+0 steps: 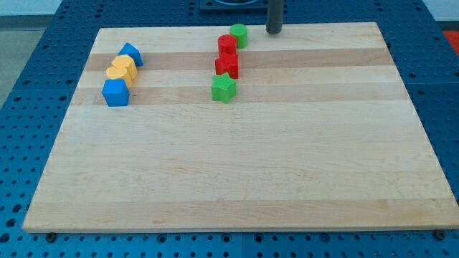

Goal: Nudge the green circle right a bit

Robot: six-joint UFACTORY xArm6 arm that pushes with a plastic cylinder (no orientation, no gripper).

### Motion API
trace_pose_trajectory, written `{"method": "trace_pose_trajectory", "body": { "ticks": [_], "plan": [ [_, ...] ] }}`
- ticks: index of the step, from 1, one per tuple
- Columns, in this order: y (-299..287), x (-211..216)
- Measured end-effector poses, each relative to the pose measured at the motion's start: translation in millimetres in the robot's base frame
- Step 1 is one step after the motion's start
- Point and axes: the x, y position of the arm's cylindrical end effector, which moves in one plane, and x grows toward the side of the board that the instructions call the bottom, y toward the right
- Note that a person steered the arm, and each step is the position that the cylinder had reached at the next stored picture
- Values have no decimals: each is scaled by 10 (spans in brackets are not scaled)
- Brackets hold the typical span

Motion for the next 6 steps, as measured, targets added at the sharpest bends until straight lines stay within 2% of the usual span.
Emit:
{"method": "trace_pose_trajectory", "body": {
  "ticks": [1, 2, 3, 4, 5, 6],
  "plan": [
    [-132, -67],
    [-821, -40],
    [-586, 115],
    [434, 265],
    [292, 319],
    [209, -71]
  ]
}}
